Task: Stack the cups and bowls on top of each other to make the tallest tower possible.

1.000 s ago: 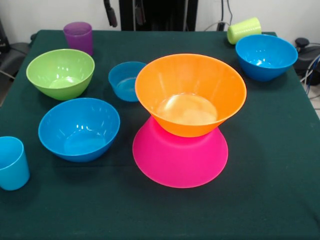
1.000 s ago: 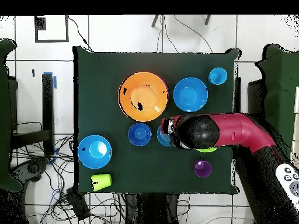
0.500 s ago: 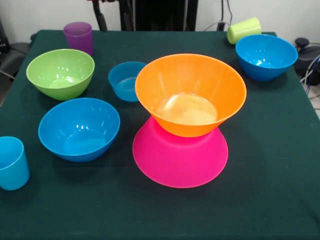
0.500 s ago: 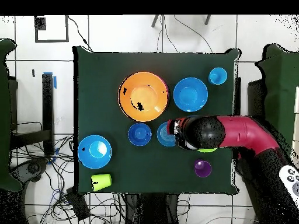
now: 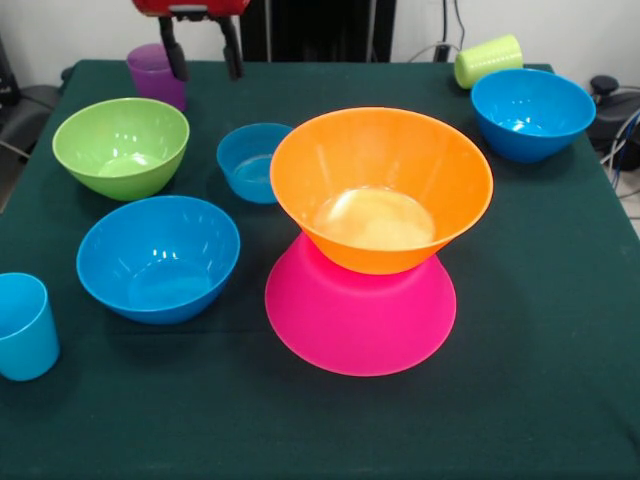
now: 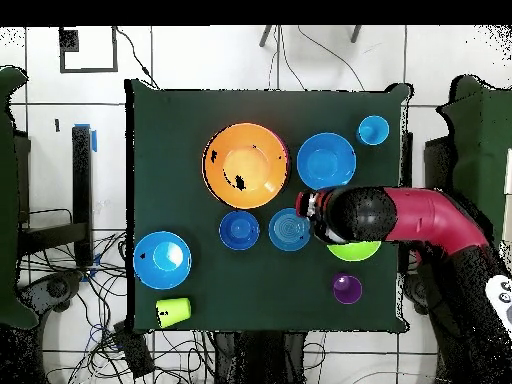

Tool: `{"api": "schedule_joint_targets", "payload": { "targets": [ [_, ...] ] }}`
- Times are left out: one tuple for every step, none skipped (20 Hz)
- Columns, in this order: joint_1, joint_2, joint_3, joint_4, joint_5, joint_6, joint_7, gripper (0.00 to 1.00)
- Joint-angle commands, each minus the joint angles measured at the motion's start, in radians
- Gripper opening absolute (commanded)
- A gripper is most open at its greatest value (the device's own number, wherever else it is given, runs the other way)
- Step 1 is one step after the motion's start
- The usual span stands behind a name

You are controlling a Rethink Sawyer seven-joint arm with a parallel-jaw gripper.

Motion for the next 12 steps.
{"api": "schedule_joint_targets", "payload": {
  "targets": [
    [0.046, 0.079, -0.068, -0.127, -0.026, 0.092, -0.036, 1.00],
    [0.045, 0.094, -0.069, -0.144, -0.027, 0.100, -0.045, 1.00],
    [0.042, 0.106, -0.066, -0.153, -0.028, 0.098, -0.055, 1.00],
    [0.040, 0.112, -0.067, -0.160, -0.028, 0.101, -0.059, 1.00],
    [0.038, 0.113, -0.066, -0.163, -0.027, 0.104, -0.064, 1.00],
    [0.039, 0.120, -0.067, -0.171, -0.026, 0.107, -0.065, 1.00],
    [0.038, 0.135, -0.067, -0.188, -0.028, 0.110, -0.073, 1.00],
    [0.039, 0.144, -0.068, -0.197, -0.028, 0.114, -0.075, 1.00],
    [0.043, 0.149, -0.070, -0.212, -0.029, 0.122, -0.077, 1.00],
    [0.046, 0.153, -0.071, -0.221, -0.029, 0.125, -0.078, 1.00],
    [0.052, 0.159, -0.073, -0.233, -0.031, 0.132, -0.080, 1.00],
    [0.054, 0.164, -0.073, -0.243, -0.029, 0.138, -0.083, 1.00]
  ]
}}
